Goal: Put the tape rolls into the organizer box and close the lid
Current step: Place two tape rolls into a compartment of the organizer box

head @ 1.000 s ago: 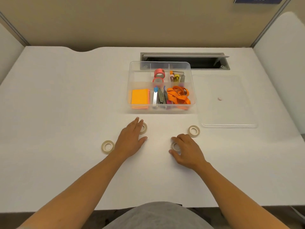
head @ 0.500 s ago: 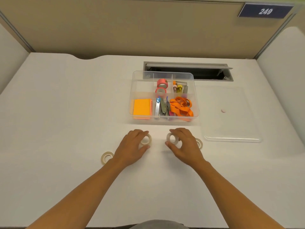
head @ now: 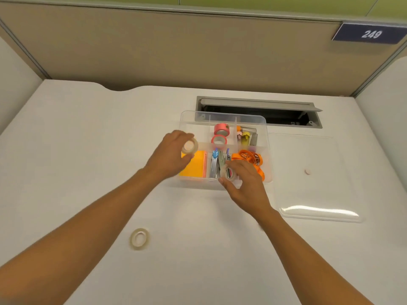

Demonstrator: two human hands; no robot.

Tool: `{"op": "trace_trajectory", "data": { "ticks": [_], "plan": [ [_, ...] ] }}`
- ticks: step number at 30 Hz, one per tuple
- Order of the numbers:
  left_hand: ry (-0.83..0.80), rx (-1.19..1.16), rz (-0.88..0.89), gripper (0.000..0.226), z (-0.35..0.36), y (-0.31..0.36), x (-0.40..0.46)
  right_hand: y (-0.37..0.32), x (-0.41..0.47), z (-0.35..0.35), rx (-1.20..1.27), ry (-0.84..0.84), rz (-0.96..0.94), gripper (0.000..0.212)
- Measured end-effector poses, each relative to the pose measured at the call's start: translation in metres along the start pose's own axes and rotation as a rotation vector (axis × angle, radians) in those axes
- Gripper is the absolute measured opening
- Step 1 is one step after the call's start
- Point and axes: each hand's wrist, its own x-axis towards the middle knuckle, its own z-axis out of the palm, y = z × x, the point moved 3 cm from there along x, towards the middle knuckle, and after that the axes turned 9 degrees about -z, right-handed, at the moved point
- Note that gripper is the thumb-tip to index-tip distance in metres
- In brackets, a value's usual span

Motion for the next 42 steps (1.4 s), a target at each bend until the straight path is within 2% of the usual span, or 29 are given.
{"op": "trace_trajectory", "data": {
  "ticks": [4, 7, 10, 15, 18, 23, 29, 31, 34, 42],
  "plan": [
    [-0.097, 0.139, -0.028, 0.054, -0.006, 0.009, 0.061, 0.007, 0.008, 0.005, -0.018, 0.007, 0.011, 0.045],
    [-0.137, 0.285, 0.010, 0.054, -0.002, 0.013, 0.099, 0.011, 0.012, 0.011, -0.014, -0.014, 0.031, 0.046],
    [-0.242, 0.421, 0.030, 0.051, 0.012, 0.014, 0.127, 0.014, 0.016, 0.015, -0.009, 0.021, 0.054, 0.046],
    [-0.432, 0.485, -0.017, 0.055, 0.034, 0.010, 0.149, 0.017, 0.022, 0.024, 0.041, 0.065, 0.072, 0.043],
    [-0.476, 0.483, -0.030, 0.056, 0.043, 0.009, 0.155, 0.020, 0.028, 0.027, 0.032, 0.055, 0.052, 0.041],
    [-0.427, 0.440, -0.049, 0.056, 0.048, 0.003, 0.161, 0.024, 0.040, 0.031, 0.027, 0.008, 0.054, 0.041],
    [-0.025, 0.183, -0.149, 0.037, 0.016, -0.007, 0.146, 0.020, 0.068, 0.037, 0.031, -0.068, 0.055, 0.045],
    [0.045, 0.112, -0.221, 0.035, 0.009, -0.017, 0.133, 0.017, 0.087, 0.037, 0.039, -0.093, 0.024, 0.045],
    [0.052, 0.000, -0.338, 0.038, 0.008, -0.032, 0.114, 0.016, 0.121, 0.041, 0.017, -0.200, -0.028, 0.047],
    [-0.112, -0.261, -0.512, 0.046, 0.018, -0.054, 0.093, 0.015, 0.194, 0.082, -0.219, -0.515, -0.197, 0.057]
  ]
}}
